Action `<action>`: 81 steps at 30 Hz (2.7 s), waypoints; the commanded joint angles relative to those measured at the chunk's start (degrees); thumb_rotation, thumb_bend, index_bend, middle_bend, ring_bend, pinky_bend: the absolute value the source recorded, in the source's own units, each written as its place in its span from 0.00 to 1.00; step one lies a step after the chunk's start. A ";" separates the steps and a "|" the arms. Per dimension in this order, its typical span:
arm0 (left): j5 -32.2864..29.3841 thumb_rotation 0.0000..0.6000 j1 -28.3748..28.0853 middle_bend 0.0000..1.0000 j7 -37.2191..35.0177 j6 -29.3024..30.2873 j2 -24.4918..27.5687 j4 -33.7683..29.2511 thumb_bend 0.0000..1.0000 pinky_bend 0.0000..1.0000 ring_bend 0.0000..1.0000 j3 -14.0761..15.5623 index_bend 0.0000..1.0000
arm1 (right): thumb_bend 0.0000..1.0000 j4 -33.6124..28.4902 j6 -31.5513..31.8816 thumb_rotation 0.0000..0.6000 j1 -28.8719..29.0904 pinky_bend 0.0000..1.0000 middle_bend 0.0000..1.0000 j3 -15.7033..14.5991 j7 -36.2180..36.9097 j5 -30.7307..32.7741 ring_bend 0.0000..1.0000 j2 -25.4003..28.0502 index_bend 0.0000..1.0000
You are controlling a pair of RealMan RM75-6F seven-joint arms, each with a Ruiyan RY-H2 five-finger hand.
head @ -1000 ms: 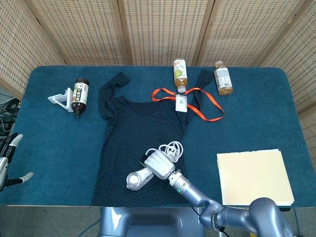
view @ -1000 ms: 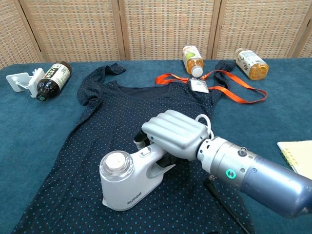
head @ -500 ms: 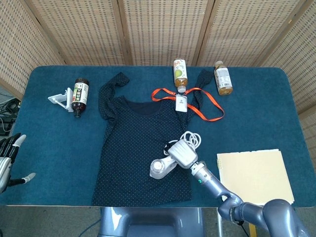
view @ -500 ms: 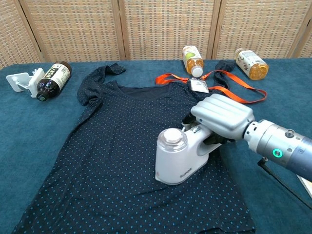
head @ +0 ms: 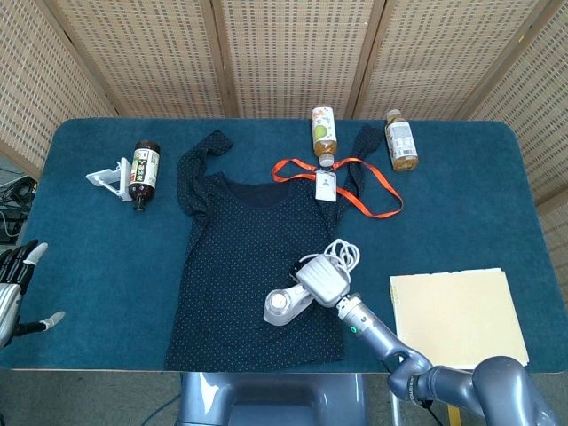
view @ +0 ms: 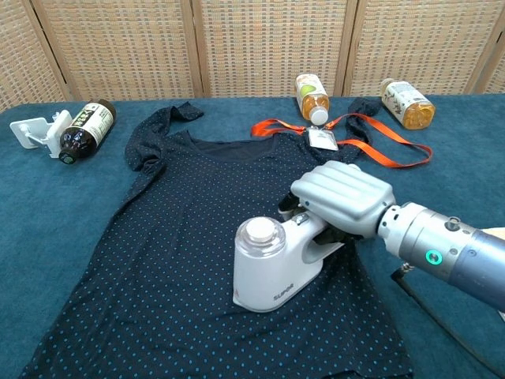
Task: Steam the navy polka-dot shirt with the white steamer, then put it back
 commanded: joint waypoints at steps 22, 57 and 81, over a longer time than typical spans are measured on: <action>-0.04 1.00 0.05 0.00 -0.38 0.09 0.10 0.33 0.00 0.00 0.00 0.09 0.00 | 1.00 -8.39 -0.77 1.00 0.17 1.00 0.64 -1.56 -8.61 -2.44 0.75 0.12 0.80; -0.26 1.00 -0.22 0.00 0.73 -0.16 -0.14 -0.35 0.00 0.00 0.00 0.07 0.00 | 1.00 -8.99 1.07 1.00 -2.21 1.00 0.64 -5.07 -6.56 -6.56 0.75 6.10 0.80; -0.30 1.00 -0.21 0.00 0.58 -0.03 -0.04 -0.45 0.00 0.00 0.00 0.03 0.00 | 1.00 -8.16 0.95 1.00 -3.80 1.00 0.64 -3.02 -9.33 -3.91 0.75 10.02 0.80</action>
